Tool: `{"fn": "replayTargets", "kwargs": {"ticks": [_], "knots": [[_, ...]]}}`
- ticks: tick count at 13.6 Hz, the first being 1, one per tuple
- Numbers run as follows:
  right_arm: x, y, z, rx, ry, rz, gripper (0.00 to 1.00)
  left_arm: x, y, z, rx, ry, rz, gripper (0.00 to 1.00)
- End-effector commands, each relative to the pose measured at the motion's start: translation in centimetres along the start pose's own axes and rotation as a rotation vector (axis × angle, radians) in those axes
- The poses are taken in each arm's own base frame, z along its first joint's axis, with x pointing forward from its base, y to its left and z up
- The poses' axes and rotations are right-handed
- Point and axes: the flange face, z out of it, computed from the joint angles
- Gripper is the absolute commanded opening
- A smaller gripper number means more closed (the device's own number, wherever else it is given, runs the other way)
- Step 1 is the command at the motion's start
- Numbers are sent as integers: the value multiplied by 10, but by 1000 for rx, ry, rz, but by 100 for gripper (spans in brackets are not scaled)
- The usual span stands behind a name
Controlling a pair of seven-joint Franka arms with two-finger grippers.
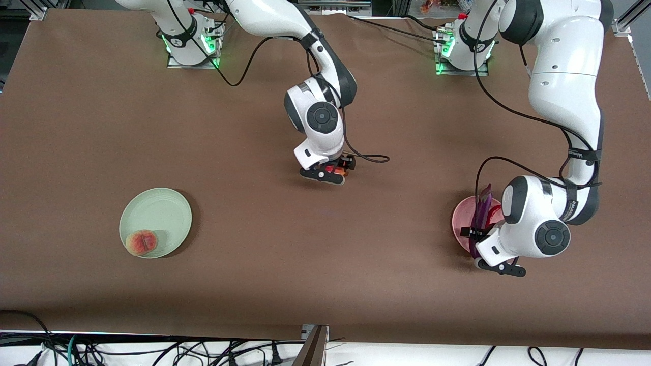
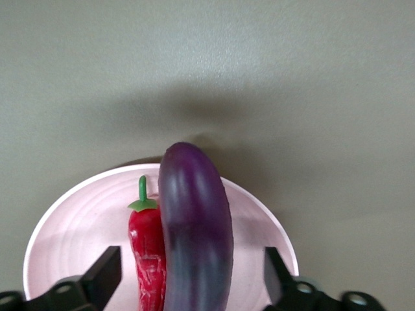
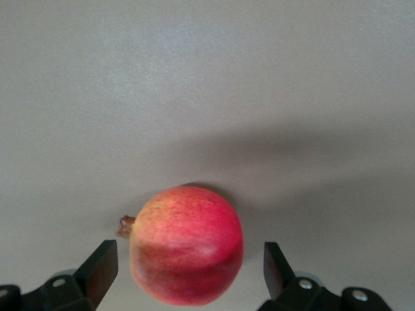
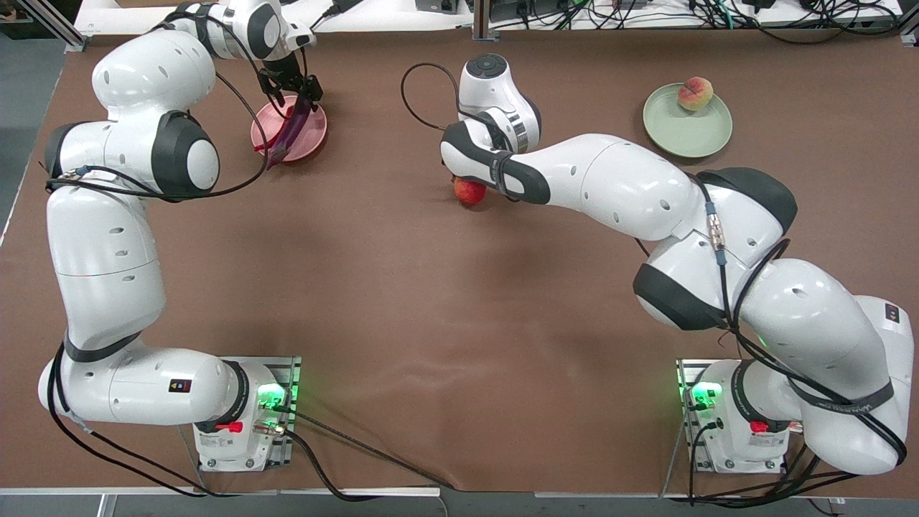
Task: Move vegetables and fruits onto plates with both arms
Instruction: 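Lower the eggplant onto the pink plate and open the left gripper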
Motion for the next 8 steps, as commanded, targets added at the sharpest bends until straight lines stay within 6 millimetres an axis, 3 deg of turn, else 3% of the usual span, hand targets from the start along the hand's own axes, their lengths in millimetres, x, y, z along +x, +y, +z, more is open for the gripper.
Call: {"fn": "replayTargets", "kwargs": {"ticks": [1,3,6,8], "knots": [[-11,-6,10,-13,28,5,99,-4,5,-25,5,-15,19,100],[-16,-8,17,-24,27,-5,99,-8,-4,-53,7,12,20,100],[-16,-7,24,-30,34,-9,97,-35,-6,-142,22,32,36,100],[-16,-7,25,-29,36,-13,47,-65,-3,-202,21,21,56,100]]}}
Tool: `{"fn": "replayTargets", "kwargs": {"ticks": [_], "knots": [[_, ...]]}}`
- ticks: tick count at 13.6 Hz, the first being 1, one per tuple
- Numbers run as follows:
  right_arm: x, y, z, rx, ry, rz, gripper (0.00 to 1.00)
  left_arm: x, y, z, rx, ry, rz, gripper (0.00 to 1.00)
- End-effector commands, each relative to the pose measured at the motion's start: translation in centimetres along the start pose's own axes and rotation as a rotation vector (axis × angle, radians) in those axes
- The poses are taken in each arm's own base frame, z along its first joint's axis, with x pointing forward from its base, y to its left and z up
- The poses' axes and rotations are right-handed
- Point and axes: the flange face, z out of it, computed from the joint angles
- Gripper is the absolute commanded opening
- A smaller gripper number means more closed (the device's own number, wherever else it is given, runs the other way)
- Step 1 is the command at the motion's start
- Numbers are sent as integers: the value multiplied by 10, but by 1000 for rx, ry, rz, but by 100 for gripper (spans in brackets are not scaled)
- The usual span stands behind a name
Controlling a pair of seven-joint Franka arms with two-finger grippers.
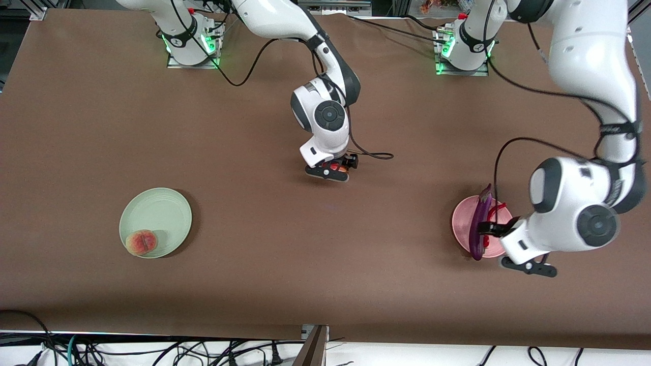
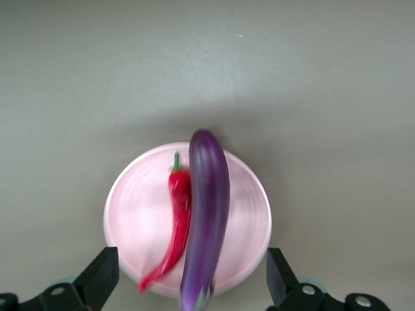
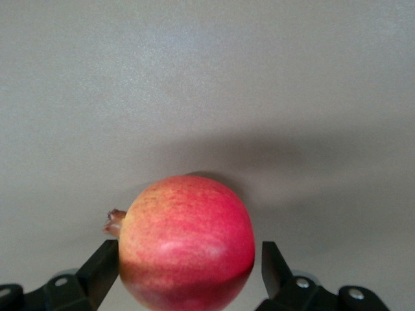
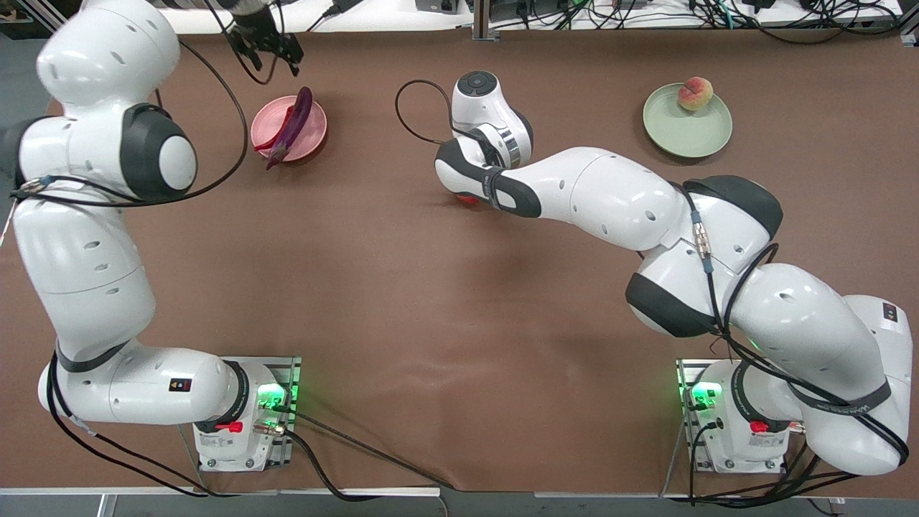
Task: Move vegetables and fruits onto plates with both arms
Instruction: 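Lower the eggplant onto the pink plate and open the left gripper, then place the pomegranate on the green plate while the left gripper withdraws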
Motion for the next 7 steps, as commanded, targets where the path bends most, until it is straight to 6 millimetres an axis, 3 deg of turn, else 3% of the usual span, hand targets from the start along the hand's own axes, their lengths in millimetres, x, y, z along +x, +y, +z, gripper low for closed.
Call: {"fn": "replayTargets", "kwargs": {"ticks": [1,2,4,7], "knots": [[-1,-2,-1,-4,26,1,35,-44,6,-81,13,-11,35,100],[1,-2,-6,0,29,-1,30,-60,10,-110,18,-9,31,100],[18,6,-26,-4,54,-16,30,-94,14,-158,18,-27,27,100],[70,51,-55,-93,51,-68,30,-142,22,-204,-13,-45,-4,100]]}}
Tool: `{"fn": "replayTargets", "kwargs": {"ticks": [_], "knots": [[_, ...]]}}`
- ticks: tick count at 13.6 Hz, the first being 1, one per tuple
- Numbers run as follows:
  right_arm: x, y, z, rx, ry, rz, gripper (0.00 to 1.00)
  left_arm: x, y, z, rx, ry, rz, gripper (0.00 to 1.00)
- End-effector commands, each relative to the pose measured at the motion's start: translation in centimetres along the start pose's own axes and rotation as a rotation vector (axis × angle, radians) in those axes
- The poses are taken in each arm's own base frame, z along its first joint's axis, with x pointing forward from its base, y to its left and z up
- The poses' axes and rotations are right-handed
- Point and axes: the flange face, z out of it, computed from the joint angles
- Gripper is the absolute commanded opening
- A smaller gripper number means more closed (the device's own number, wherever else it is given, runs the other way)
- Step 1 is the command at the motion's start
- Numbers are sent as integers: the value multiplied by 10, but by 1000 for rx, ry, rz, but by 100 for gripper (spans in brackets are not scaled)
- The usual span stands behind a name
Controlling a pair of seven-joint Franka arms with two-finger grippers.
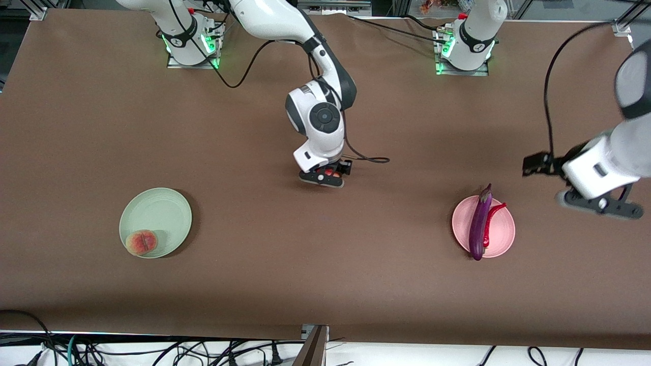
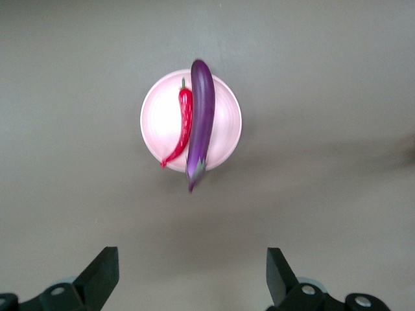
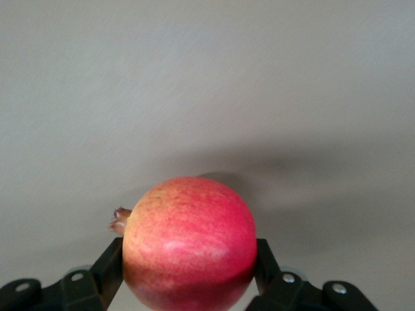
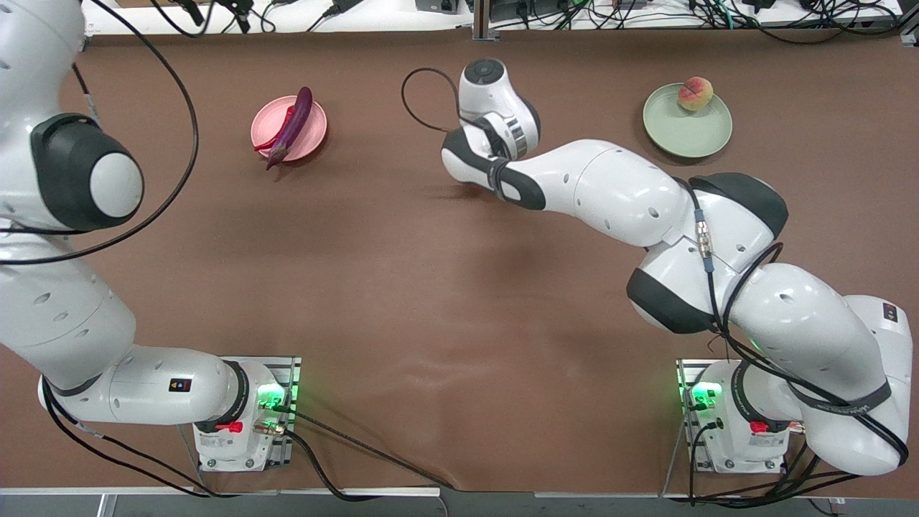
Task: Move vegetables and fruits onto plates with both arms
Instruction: 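Place the pomegranate on the green plate while the left gripper withdraws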
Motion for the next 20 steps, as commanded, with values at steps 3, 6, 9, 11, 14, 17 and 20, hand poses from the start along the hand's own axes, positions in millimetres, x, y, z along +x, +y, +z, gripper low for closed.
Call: {"fn": "replayTargets", "kwargs": {"ticks": [3,6,9,11,14,17,20], "knots": [[102,109,-43,-133,-48,-178,30,-59,-3,-19,-20,-11,-32,100],[174,210,-39,-141,-111,-324,30,-83,-1,0,-14,8,-70,100],[226,306,-32,-111,-149,-409,30,-91,0,8,-11,38,-94,100],[242,343,-29,-98,-158,-444,30,-90,-1,4,-11,47,-130,100],[258,382,-26,-85,-156,-473,30,-89,0,3,-8,48,-129,100],[261,395,-11,-66,-157,-460,30,-89,-4,-7,-3,69,-125,100],[260,402,4,-73,-136,-471,30,-88,-6,-20,4,64,-137,100]]}}
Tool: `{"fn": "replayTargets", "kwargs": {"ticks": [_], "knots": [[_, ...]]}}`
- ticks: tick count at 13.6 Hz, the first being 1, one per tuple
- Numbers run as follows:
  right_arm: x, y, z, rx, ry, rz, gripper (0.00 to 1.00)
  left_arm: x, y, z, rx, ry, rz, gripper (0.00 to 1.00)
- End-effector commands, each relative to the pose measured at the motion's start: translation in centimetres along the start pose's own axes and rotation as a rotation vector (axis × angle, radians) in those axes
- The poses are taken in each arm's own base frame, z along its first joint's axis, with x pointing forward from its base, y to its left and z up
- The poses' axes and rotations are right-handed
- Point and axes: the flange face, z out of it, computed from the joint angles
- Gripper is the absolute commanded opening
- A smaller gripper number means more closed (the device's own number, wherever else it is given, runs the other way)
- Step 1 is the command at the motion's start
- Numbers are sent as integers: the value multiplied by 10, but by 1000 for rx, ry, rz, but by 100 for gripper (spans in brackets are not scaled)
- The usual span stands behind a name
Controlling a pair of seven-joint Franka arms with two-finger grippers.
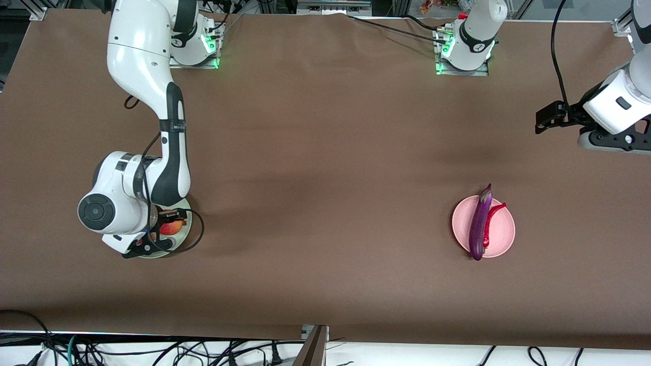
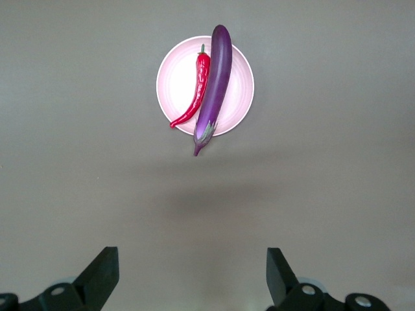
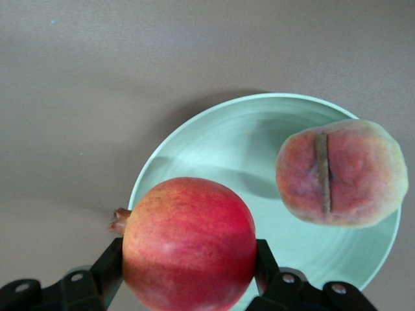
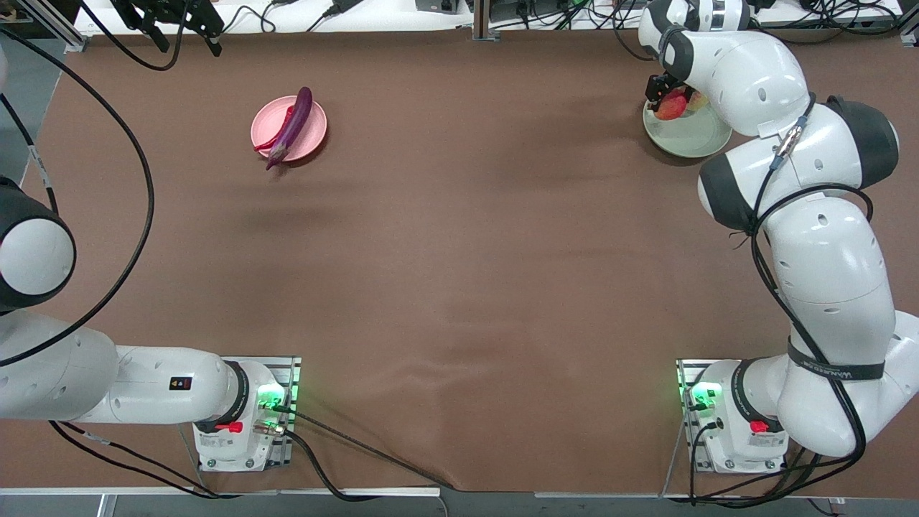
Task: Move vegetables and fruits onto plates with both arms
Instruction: 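Place the pomegranate on the green plate while the left gripper withdraws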
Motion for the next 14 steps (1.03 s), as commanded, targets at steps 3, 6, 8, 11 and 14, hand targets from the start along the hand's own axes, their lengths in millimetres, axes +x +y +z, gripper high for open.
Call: {"fn": "replayTargets", "kwargs": {"ticks": [3,6,8,11,14], "knots": [[-2,10,15,3,28,-24,64,-1,-16,-25,-16,23,-27,100],[1,4,-5,13,53,-36,100,0,-13,-23,-11,22,-21,100],[1,-6,-26,62,57,-37,100,0,-11,-22,-11,19,-18,100],[3,-21,-60,120,10,-54,100,0,-12,-22,-13,20,-19,100],[-1,-20,-83,129,-29,-29,99,0,-12,-23,-13,21,-19,100]]}}
